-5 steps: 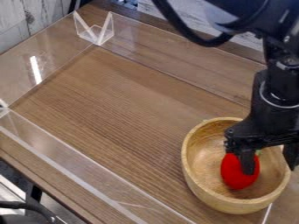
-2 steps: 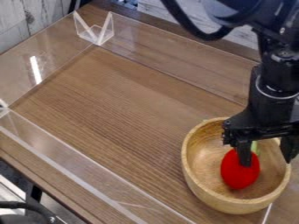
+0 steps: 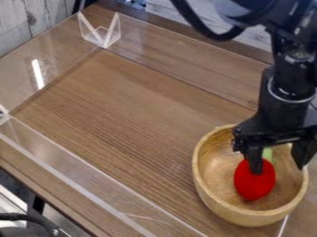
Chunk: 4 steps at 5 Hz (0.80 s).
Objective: Move the red object to the left side of the table
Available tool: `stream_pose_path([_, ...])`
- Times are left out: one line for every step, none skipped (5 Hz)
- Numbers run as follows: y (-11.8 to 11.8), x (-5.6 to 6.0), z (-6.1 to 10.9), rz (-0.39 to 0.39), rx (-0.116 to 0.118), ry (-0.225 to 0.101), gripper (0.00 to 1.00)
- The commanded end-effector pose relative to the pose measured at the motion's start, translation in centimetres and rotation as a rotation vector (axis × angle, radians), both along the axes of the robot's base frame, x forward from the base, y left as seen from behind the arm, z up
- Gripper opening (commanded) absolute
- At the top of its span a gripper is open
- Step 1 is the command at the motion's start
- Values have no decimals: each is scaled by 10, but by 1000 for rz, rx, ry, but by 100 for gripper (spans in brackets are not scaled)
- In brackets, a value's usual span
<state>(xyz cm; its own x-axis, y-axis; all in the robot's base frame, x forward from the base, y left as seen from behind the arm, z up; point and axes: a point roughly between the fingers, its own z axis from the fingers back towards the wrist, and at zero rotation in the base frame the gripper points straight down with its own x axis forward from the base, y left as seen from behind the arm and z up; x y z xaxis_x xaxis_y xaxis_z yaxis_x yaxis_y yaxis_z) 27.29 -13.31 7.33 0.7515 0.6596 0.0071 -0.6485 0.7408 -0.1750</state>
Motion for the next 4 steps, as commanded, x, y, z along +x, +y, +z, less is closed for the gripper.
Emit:
stream_pose_path([0, 11, 14, -16, -20, -43, 100])
stream_pose_path([-6, 2, 5, -35, -12, -35, 100])
stream_pose_path([-11, -6, -3, -55, -4, -26, 100])
stream_pose_path([-9, -14, -10, -22, 2, -22, 0])
